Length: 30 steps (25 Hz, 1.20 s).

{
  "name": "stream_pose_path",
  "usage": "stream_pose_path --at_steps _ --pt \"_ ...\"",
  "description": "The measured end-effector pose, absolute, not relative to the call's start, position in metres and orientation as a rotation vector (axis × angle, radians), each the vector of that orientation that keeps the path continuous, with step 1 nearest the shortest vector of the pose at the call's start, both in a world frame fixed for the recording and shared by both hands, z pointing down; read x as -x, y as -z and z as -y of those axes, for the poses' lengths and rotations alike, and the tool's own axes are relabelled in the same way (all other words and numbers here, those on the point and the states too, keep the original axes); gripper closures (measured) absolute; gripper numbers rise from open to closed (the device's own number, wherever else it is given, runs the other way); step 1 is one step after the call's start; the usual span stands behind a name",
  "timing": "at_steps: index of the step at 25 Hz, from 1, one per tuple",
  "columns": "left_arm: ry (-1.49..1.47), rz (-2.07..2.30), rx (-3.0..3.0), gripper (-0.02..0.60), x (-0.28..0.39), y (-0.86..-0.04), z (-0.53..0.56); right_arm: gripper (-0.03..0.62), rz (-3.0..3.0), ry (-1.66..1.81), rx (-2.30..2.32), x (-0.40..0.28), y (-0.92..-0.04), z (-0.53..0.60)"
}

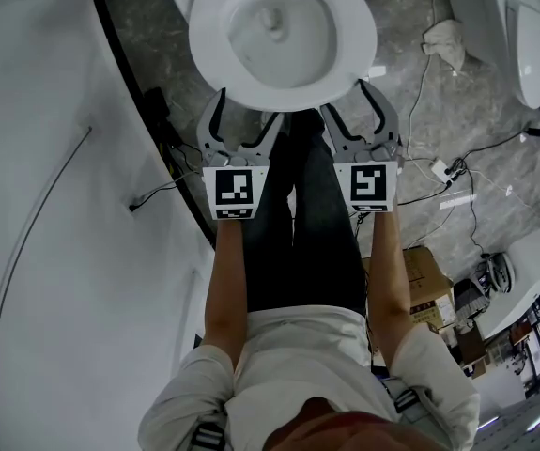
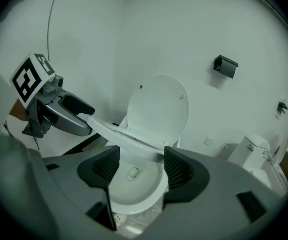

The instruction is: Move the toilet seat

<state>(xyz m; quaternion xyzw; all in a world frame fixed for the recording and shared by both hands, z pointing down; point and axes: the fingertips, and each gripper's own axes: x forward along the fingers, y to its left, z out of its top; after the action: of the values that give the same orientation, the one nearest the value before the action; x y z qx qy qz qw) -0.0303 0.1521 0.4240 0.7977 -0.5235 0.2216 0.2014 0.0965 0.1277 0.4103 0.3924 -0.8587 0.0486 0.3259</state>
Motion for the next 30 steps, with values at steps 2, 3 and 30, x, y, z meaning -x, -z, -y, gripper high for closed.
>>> stream_pose_path --at_steps 2,3,30 --pt "-0.609 1.472 -2.226 0.153 0.031 -0.42 -0.149 0.299 2.249 -0.119 -1.022 -0.096 -0.405 -0.124" --pt "-0.603 1.476 -2.225 0.155 0.031 -0.417 -0.147 0.301 2.249 -0.114 -1.02 -0.095 -0.403 -0.122" --pt "-0.551 1.587 -2.179 0.216 0.049 -0.363 -0.099 0.321 2.314 -0.079 -0.979 -0.072 -0.351 -0.07"
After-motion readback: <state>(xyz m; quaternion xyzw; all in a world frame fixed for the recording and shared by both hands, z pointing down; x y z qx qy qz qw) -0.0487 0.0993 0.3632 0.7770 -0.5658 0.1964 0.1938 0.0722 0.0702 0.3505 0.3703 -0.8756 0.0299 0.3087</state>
